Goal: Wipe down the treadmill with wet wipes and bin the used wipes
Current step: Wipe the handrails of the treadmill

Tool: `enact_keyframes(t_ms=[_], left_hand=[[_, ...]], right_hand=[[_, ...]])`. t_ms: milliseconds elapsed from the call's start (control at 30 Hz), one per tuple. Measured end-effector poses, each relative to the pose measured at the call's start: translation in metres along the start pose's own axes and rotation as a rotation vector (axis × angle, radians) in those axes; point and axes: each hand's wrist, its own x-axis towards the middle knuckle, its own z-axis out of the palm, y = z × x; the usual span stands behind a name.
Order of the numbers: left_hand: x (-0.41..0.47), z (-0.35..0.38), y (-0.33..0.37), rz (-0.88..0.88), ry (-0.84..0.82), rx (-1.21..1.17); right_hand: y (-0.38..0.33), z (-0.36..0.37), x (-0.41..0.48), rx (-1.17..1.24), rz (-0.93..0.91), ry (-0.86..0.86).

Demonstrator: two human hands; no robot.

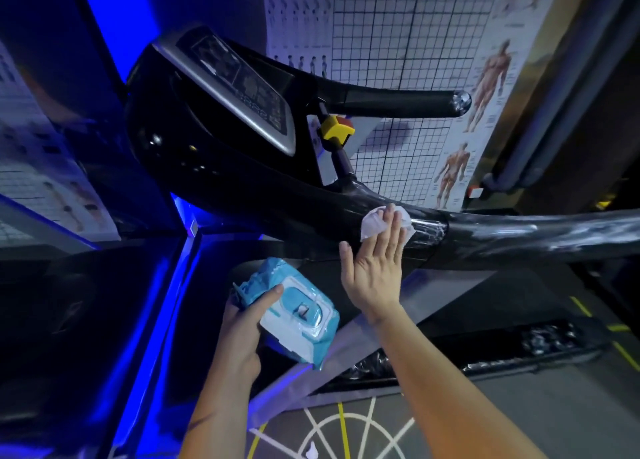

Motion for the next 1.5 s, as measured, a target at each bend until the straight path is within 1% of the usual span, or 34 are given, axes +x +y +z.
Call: enact_keyframes(t_ms=[300, 533, 733, 867, 900, 967, 1033, 1100, 1133, 1233, 1333, 1433, 1500], left_hand=[[-0.013, 0.02, -0.018, -0.057, -0.072, 0.134], [-0.033, 0.031, -0.018, -0.085, -0.074, 0.169], [-0.044, 0.041, -0.018, -0.112, -0.071, 0.178], [-0.049, 0.052, -0.021, -0.113, -0.096, 0.189], [-0.051, 0.054, -0.022, -0.115, -0.101, 0.19], [-0.054, 0.059, -0.023, -0.116, -0.12, 0.191], [-0.055, 0.063, -0.02, -0.113, -0.129, 0.187], [-0.055, 0.065, -0.016, -0.103, -0.135, 0.177], [-0.055, 0.065, -0.014, -0.097, -0.135, 0.166], [-0.059, 0.063, -0.005, -0.081, -0.128, 0.16], [-0.061, 0.059, 0.008, -0.049, -0.159, 0.171], [-0.064, 0.05, 0.026, 0.01, -0.175, 0.2], [-0.067, 0.046, 0.04, 0.051, -0.183, 0.218]], right_hand=[[0.08, -0.018, -0.005, 0.039, 0.121, -0.053], [0.098, -0.025, -0.006, 0.114, 0.081, -0.036], [0.123, -0.043, -0.008, 0.305, -0.025, 0.037], [0.132, -0.056, -0.004, 0.315, -0.056, 0.114], [0.132, -0.062, -0.001, 0.354, -0.018, 0.143], [0.124, -0.078, 0.001, 0.452, 0.138, 0.289], [0.114, -0.1, -0.003, 0.601, 0.412, 0.439], [0.099, -0.123, -0.009, 0.747, 0.674, 0.506], [0.092, -0.128, -0.014, 0.79, 0.759, 0.515], [0.076, -0.118, -0.032, 0.952, 0.946, 0.426], [0.056, -0.11, -0.031, 1.204, 1.094, 0.278], [0.038, -0.114, -0.019, 1.292, 1.118, 0.219], [0.029, -0.117, -0.011, 1.324, 1.09, 0.179]])
